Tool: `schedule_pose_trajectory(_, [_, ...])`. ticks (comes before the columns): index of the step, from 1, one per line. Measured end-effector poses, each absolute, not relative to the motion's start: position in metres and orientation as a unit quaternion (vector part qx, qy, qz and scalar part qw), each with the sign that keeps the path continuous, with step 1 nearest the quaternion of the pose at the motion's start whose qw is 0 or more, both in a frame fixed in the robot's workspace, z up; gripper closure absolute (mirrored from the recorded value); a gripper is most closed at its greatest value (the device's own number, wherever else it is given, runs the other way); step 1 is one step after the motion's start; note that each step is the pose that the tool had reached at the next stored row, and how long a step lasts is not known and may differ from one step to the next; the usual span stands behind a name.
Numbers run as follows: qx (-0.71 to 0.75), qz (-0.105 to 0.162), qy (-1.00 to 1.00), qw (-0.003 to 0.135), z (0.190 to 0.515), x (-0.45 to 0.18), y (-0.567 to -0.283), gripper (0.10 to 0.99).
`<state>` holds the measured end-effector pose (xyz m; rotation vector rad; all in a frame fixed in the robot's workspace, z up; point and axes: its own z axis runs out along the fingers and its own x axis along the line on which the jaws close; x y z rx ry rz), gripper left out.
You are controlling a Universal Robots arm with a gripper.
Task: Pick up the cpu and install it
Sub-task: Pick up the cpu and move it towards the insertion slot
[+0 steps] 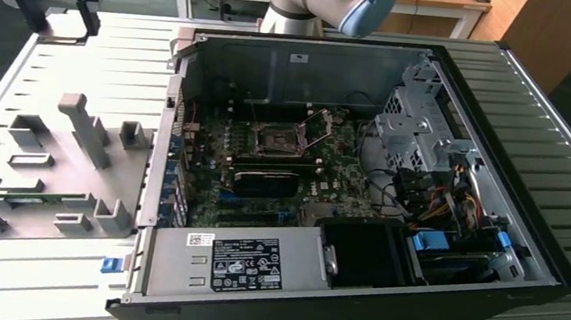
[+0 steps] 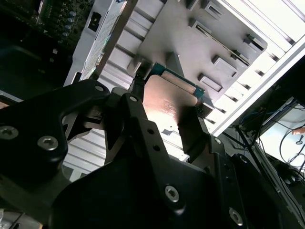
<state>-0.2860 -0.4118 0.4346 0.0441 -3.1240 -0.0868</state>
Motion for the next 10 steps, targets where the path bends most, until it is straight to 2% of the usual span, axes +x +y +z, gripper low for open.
schedule_pose_trajectory(10, [0.014, -0.028, -0.999, 0.008, 0.435, -0.274, -0.412, 0.545])
